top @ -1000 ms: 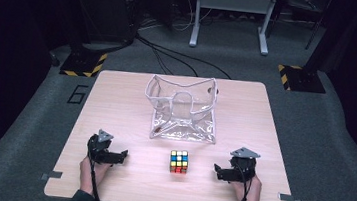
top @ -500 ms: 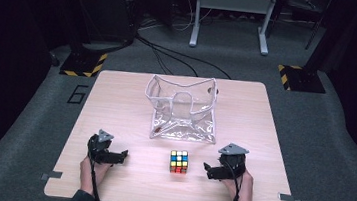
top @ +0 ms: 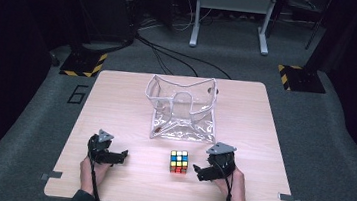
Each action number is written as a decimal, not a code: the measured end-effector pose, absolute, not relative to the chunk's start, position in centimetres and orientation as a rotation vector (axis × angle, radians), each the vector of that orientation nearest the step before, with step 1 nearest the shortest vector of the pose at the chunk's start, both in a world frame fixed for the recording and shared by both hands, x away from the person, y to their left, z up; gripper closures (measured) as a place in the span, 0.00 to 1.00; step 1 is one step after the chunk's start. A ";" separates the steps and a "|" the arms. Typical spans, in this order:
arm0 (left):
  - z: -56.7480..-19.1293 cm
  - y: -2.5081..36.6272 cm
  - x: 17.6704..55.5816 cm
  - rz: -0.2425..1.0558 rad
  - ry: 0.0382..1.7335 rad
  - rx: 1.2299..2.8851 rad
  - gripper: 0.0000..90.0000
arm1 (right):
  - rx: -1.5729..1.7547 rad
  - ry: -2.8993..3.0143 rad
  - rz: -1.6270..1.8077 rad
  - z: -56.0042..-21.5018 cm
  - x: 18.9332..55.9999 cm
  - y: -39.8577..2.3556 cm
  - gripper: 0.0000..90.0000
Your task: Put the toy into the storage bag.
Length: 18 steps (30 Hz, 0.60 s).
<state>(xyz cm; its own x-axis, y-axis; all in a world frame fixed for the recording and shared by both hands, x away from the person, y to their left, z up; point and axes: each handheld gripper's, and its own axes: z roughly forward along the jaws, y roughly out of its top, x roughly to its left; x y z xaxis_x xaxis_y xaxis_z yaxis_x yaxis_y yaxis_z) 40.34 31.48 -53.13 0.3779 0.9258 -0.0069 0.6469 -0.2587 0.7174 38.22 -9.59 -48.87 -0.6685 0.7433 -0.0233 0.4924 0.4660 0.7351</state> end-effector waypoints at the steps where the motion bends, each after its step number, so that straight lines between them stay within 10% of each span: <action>1: -53.1 31.5 40.3 0.563 1.350 2.002 0.00 | 1.044 2.380 1.033 -48.7 38.2 -9.5 0.02; 18: -53.1 31.5 40.3 0.564 1.352 2.002 0.00 | 0.900 2.477 1.059 -48.1 38.8 -6.7 0.02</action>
<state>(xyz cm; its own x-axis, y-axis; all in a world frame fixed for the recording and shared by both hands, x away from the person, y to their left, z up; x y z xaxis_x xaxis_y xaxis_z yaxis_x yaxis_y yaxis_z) 40.35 31.46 -53.13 0.3762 0.9265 -0.0067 0.6473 -0.2577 0.7173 38.85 -6.67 -48.12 -0.7588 0.6508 -0.0274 0.4298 0.5318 0.7297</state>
